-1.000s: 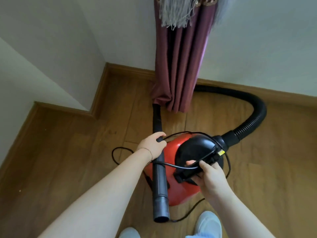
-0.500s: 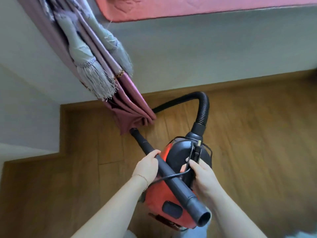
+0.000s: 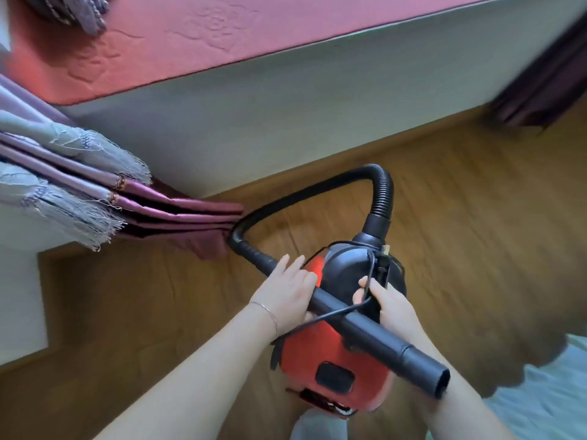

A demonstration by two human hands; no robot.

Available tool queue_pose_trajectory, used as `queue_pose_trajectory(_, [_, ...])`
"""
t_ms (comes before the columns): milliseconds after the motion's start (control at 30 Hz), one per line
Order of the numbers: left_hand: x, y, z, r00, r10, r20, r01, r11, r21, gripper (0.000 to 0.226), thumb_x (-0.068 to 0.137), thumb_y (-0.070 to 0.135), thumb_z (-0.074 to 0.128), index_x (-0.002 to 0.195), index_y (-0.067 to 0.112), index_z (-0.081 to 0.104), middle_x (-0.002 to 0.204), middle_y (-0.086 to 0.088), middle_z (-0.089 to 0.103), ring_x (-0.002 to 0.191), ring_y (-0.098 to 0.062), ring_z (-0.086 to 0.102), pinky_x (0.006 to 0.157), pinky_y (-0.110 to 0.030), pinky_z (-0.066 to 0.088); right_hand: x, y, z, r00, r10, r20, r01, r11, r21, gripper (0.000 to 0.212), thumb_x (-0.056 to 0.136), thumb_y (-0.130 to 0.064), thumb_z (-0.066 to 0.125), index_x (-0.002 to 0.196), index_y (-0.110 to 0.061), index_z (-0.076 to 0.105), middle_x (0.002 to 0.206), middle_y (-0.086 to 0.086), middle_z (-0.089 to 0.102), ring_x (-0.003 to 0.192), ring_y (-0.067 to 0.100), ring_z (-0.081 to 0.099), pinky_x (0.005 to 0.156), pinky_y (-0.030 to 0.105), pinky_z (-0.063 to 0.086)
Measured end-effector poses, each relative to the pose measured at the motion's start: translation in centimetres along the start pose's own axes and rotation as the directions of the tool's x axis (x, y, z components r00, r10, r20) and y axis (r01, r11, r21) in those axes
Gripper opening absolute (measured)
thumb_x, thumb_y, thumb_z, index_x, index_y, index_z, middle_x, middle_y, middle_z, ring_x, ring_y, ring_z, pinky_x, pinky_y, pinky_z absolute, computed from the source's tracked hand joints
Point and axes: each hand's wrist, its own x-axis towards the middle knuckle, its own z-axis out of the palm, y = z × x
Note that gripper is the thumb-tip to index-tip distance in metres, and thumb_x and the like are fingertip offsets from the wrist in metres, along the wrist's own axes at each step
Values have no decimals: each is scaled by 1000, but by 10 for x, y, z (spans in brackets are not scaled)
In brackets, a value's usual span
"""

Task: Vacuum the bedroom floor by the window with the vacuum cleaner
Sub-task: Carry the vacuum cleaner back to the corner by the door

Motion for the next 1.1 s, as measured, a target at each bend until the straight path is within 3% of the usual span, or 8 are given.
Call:
queue_pose_trajectory(133, [30, 23, -29, 993, 106, -58, -110, 992, -60, 20, 98, 19, 33, 110, 10, 45, 109, -11, 55, 108, -29, 50, 98, -31, 27, 16, -22, -39, 995, 29, -92, -23, 998, 59, 16, 96, -15, 47, 83, -12, 56, 44, -7, 58, 38, 3, 53, 46, 15, 44])
queue_pose_trajectory(267, [56, 38, -53, 975, 210, -69, -213, 976, -35, 35, 95, 47, 41, 108, 14, 43, 102, -8, 58, 95, -30, 55, 78, -39, 39, 36, -39, -74, 983, 25, -183, -18, 999, 41, 14, 95, -23, 51, 92, -17, 63, 55, -6, 60, 59, 9, 58, 69, 26, 42])
queue_pose_trajectory(333, [70, 45, -67, 969, 237, -67, -241, 969, -53, 42, 91, 55, 42, 105, 16, 42, 100, -7, 58, 93, -29, 55, 77, -39, 40, 48, -49, -90, 976, 56, -209, -37, 995, 95, 15, 97, -24, 49, 98, -15, 62, 59, -3, 58, 59, 10, 59, 72, 26, 44])
queue_pose_trajectory(433, [92, 57, -89, 951, 278, -138, -294, 948, -122, 38, 89, 55, 44, 98, 18, 40, 95, -5, 56, 90, -29, 53, 77, -37, 39, 64, -69, -111, 976, 105, -192, -79, 987, 140, 13, 100, -16, 41, 95, -13, 53, 63, 5, 55, 40, 3, 56, 55, 19, 45])
queue_pose_trajectory(533, [115, 65, -114, 921, 375, -108, -383, 921, -67, 39, 91, 53, 40, 108, 18, 40, 100, -5, 56, 93, -28, 51, 80, -36, 37, 69, -95, -128, 973, 123, -195, -97, 986, 138, 11, 100, -16, 41, 97, -11, 50, 67, 7, 56, 46, 6, 58, 57, 20, 43])
queue_pose_trajectory(700, [143, 77, -173, 877, 480, -35, -480, 870, -108, 43, 90, 57, 43, 118, 25, 39, 103, -2, 58, 100, -22, 51, 81, -39, 45, 59, -157, -149, 953, 124, -278, -48, 962, 267, 17, 98, -9, 44, 82, -12, 49, 35, -1, 53, 27, 4, 48, 33, 11, 37])
queue_pose_trajectory(933, [173, 95, -266, 822, 564, -77, -568, 807, -162, 66, 68, 80, 22, 119, 41, 36, 107, 7, 63, 97, -20, 60, 80, -34, 48, 38, -237, -178, 927, 140, -349, 112, 784, 611, 24, 102, -14, 37, 81, -10, 48, 36, 3, 51, 27, 14, 48, 33, 14, 38])
queue_pose_trajectory(1100, [206, 125, -328, 769, 633, -87, -638, 750, -176, 70, 64, 90, 19, 113, 42, 34, 98, 9, 64, 87, -19, 61, 74, -31, 48, 33, -284, -218, 931, 74, -356, 186, 744, 642, 28, 103, -15, 34, 79, -12, 47, 36, 0, 53, 29, 9, 50, 36, 16, 40])
